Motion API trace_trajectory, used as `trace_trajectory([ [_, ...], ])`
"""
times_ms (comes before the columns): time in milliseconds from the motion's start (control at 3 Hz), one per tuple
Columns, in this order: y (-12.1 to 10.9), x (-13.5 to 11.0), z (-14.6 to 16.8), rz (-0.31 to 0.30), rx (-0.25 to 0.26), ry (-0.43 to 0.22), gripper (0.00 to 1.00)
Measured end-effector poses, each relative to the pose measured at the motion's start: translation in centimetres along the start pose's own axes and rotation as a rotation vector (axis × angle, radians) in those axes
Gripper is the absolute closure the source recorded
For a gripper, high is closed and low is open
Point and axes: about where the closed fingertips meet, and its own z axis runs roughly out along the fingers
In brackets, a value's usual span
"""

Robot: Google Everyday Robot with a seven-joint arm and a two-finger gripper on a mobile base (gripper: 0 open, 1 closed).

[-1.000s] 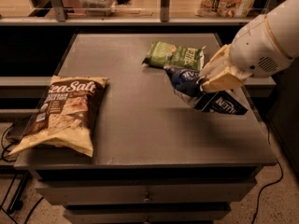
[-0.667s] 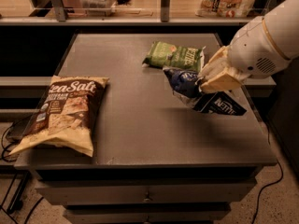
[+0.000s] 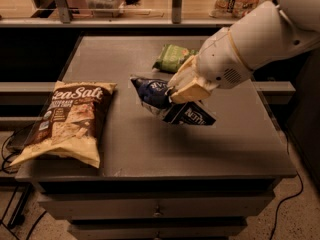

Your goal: Move blue chip bag near brown chip bag

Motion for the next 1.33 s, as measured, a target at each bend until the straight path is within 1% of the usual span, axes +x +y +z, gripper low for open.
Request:
trace_trajectory([
  [333, 0.6, -3.1, 4.3, -0.036, -0.051, -0.081, 1.00],
  [667, 0.6, -4.6, 8.1, -0.010, -0.070, -0.141, 0.82],
  [1000, 0.8, -5.8, 11.8, 0.028, -0.097, -0.209, 0.59],
  [1333, 0.8, -6.8, 14.0, 0.039, -0.110, -0.248, 0.35],
])
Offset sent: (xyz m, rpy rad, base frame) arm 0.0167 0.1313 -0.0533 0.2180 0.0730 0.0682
